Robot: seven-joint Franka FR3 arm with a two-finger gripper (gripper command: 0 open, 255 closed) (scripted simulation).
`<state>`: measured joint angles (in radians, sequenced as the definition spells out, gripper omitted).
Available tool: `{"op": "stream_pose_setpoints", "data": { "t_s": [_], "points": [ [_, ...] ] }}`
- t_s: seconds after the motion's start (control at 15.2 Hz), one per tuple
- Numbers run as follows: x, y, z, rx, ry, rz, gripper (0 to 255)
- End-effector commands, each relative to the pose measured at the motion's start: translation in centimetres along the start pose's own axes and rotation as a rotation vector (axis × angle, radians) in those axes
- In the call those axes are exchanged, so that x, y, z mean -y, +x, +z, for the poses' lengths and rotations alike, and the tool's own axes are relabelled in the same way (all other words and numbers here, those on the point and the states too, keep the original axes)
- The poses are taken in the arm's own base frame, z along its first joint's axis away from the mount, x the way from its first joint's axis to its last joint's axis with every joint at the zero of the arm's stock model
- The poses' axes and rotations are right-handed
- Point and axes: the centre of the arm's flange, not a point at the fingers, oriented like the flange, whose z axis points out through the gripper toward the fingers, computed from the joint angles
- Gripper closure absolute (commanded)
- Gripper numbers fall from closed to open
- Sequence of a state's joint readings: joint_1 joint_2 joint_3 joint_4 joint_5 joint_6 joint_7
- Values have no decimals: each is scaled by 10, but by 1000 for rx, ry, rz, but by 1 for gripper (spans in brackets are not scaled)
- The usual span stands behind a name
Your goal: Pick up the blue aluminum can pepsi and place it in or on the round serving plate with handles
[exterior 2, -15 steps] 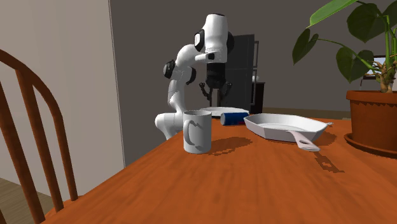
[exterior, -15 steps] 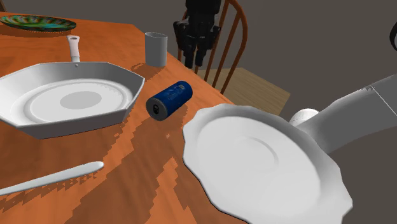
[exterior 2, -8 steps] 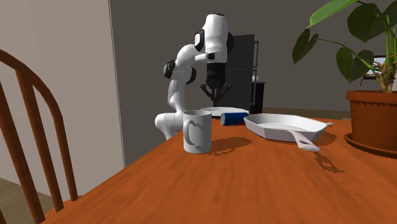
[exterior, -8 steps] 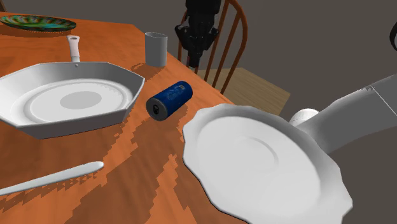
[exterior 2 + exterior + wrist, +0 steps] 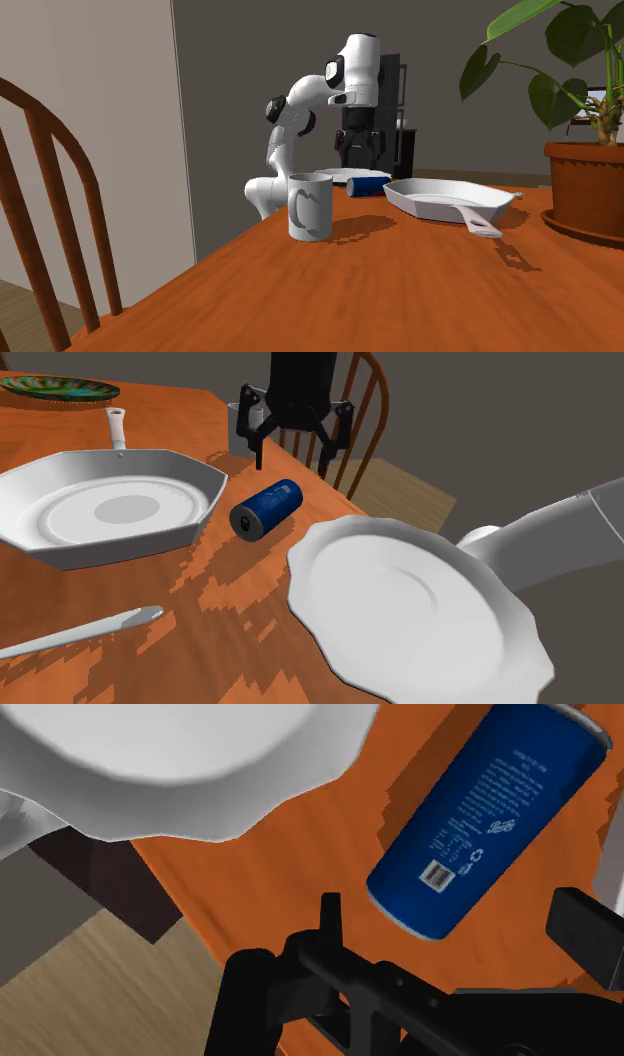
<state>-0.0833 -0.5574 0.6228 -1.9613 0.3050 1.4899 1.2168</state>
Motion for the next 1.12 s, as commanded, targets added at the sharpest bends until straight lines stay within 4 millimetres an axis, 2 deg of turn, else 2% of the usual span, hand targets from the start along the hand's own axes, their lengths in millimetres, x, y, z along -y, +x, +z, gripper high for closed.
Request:
{"op": "stream_pose_setpoints", "data": {
  "t_s": [0.0,0.07,0.59,1.06],
  "points": [
    [20,-15,9,0,-7,333,0],
    [26,-18,11,0,-8,409,0],
    [25,-18,51,0,-8,409,0],
    [25,-18,51,0,-8,409,0]
  ]
}}
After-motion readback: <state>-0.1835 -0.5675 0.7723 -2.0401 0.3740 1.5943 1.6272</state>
